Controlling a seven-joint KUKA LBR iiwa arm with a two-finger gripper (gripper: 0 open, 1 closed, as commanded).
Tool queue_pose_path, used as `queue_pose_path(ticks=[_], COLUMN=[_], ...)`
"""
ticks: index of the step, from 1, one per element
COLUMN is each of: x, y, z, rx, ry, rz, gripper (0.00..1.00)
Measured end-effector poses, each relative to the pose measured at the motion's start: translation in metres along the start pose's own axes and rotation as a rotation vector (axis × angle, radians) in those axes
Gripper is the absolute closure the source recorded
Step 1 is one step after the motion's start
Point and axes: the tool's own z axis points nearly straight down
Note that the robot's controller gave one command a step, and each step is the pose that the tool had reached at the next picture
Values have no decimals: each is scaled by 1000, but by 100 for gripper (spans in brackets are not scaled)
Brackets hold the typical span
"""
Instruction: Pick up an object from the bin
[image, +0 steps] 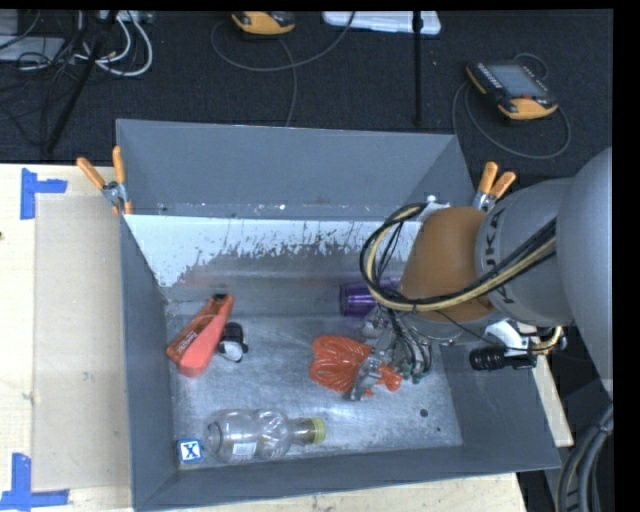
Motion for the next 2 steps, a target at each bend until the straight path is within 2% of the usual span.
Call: queue_pose_path(ticks=[2], x=[0], y=[0], z=[-2], rx=[1], ry=[2], rz=[-1], gripper=[100])
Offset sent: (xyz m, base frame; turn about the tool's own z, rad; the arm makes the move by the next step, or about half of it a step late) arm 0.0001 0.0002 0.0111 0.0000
